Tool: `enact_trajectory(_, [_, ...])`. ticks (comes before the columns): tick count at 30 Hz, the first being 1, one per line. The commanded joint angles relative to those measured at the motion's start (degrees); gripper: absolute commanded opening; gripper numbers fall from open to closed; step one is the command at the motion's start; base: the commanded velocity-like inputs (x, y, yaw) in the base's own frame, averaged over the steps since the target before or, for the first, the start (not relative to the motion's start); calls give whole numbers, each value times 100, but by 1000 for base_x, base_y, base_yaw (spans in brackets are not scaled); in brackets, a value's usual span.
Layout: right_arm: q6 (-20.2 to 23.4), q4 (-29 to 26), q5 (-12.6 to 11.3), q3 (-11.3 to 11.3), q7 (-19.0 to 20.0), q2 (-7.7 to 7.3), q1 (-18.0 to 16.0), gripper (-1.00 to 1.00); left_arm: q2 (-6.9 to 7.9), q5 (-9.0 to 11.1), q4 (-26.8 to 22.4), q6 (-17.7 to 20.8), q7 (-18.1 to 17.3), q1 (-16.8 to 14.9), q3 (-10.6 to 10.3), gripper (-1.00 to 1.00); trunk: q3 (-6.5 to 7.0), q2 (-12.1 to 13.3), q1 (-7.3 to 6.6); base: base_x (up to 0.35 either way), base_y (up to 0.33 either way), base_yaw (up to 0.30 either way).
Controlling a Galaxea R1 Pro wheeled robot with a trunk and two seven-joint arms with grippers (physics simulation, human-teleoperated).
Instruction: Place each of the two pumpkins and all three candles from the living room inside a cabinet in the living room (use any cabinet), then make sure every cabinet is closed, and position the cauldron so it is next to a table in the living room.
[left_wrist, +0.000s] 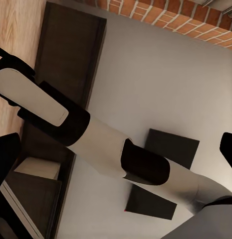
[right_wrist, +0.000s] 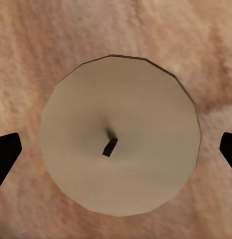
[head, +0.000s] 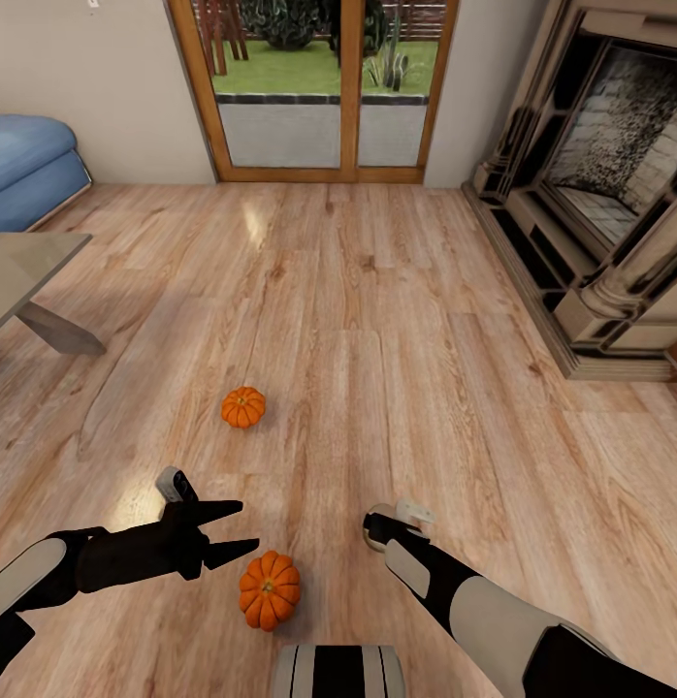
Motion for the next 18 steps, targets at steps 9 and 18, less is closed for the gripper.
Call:
enact_trajectory(9, [7, 0, -49, 48, 149, -3, -5, 100, 5, -39, 4, -1, -58, -6, -12, 100, -4, -2, -1, 0, 0, 0])
enact_trajectory(18, [1, 1, -59, 48, 162, -3, -5, 100, 5, -41, 4, -1, -58, -6, -11, 100, -92, -7, 9, 0, 0, 0])
